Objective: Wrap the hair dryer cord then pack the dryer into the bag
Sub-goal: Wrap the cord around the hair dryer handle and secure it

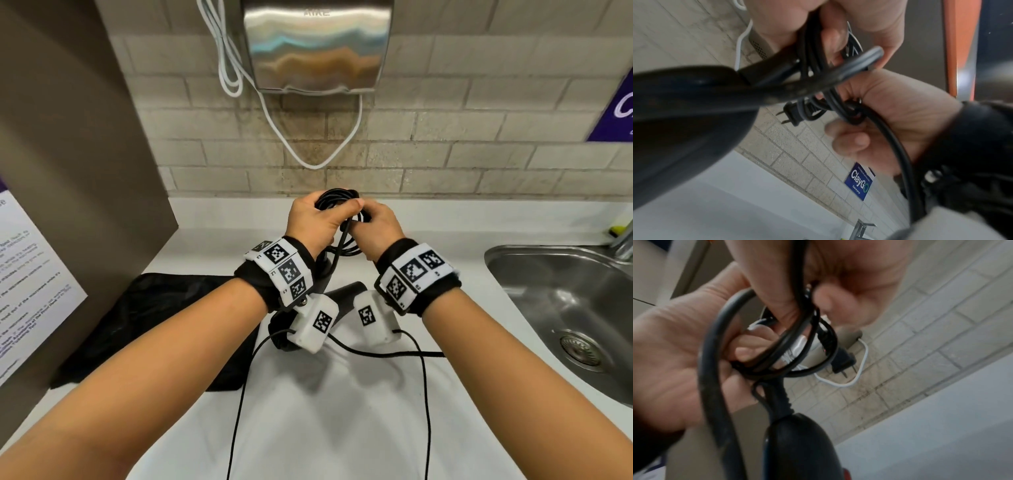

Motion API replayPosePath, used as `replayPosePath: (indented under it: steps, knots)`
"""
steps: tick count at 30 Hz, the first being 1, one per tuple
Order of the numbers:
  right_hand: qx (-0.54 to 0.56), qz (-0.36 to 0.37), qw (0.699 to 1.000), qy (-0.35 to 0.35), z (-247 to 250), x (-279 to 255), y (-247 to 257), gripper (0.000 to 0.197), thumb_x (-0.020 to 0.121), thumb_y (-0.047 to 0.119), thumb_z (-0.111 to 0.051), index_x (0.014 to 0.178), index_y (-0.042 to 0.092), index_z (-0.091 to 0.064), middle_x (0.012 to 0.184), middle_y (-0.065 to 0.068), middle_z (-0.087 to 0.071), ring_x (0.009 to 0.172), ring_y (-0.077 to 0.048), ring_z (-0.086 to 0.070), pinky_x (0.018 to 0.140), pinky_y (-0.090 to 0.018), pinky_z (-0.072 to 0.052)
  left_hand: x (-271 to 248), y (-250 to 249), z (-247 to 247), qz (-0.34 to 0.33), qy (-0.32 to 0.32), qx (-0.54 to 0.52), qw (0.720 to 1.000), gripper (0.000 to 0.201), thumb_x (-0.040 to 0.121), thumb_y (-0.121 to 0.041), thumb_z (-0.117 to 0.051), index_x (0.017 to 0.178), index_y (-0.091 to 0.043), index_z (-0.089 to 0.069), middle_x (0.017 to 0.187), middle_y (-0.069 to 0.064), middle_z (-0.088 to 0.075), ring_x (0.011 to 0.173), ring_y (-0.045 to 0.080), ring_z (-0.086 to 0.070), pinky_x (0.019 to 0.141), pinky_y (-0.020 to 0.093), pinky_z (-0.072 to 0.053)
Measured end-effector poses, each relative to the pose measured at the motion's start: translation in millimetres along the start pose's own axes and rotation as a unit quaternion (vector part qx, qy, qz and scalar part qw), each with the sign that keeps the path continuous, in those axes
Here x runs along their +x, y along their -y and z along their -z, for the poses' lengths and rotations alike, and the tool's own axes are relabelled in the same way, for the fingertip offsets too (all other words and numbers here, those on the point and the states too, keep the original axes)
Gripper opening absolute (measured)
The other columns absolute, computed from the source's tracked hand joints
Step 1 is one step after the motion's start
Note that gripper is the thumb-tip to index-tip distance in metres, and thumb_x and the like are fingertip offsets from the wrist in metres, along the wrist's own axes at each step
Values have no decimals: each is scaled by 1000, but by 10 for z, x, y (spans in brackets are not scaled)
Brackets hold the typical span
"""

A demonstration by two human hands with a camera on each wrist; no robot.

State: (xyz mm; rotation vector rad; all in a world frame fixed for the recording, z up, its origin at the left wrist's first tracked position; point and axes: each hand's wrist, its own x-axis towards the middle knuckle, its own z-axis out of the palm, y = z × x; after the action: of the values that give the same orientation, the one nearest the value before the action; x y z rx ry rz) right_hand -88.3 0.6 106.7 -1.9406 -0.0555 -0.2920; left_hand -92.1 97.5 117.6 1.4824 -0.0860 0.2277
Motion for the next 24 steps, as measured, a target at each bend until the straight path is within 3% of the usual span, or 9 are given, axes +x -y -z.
replayPosePath:
  steps: [2,4,6,10,13,16,18,21,24]
  knots:
    - [44,-8,996,74,23,10,25,28,86,-4,-47,101,13,-62,88,-2,-63,77,-7,-60,64,-22,-54,9,14,24,-2,1,1,1000,12,76,-6,-73,82,-11,-64,40,-13,-53,34,-2,-45,35,10,-31]
    - [43,-14,990,133,78,6,51,25,88,-3,-44,87,18,-58,76,-1,-58,63,-8,-57,41,-21,-49,9,17,60,-6,7,-2,1000,13,76,-6,-73,78,-14,-64,45,-11,-55,36,-1,-45,35,10,-31]
    - [66,-19,980,189,125,36,36,32,86,-8,-39,86,20,-54,75,-2,-52,66,-17,-53,39,-24,-49,3,6,100,-11,15,-2,1000,13,76,-5,-72,80,-14,-64,46,-13,-58,38,-2,-48,37,8,-33]
    - [72,-22,956,285,231,90,63,50,62,-17,-40,106,6,-48,81,-4,-48,66,-20,-49,44,-22,-50,-12,-18,165,-21,25,-6,999,13,78,-3,-70,83,-13,-62,43,-15,-57,36,-4,-47,39,5,-32]
    - [-61,50,953,292,275,123,57,46,77,-25,-36,109,5,-49,85,2,-50,71,-14,-52,51,-20,-51,-18,-21,194,-20,37,-12,999,11,79,-2,-68,82,-11,-62,45,-13,-57,35,-3,-47,38,5,-32]
    - [-143,99,942,289,318,130,73,30,85,-15,-42,105,4,-54,85,3,-54,74,-13,-54,64,-28,-51,-32,-28,208,-11,49,-4,999,11,79,-2,-68,84,-10,-63,46,-12,-58,33,-2,-45,35,8,-30]
    - [-174,115,942,263,359,157,80,25,86,-9,-47,93,13,-58,74,6,-54,60,-1,-54,57,-16,-47,-57,-43,209,-9,63,0,998,14,79,-1,-68,90,-7,-63,45,-13,-58,33,-3,-46,36,6,-30]
    - [-186,127,952,209,393,193,60,40,86,-5,-50,70,31,-51,63,6,-52,46,8,-51,49,-6,-41,-94,-44,179,-23,86,16,996,16,79,1,-68,93,-6,-62,43,-17,-57,37,-6,-49,40,2,-32]
    - [-168,119,965,164,398,228,23,27,83,-6,-55,76,20,-59,63,9,-54,45,8,-50,48,-7,-42,-94,-22,162,-41,91,34,994,14,75,-3,-73,81,-14,-66,52,-18,-63,52,-8,-57,52,4,-41]
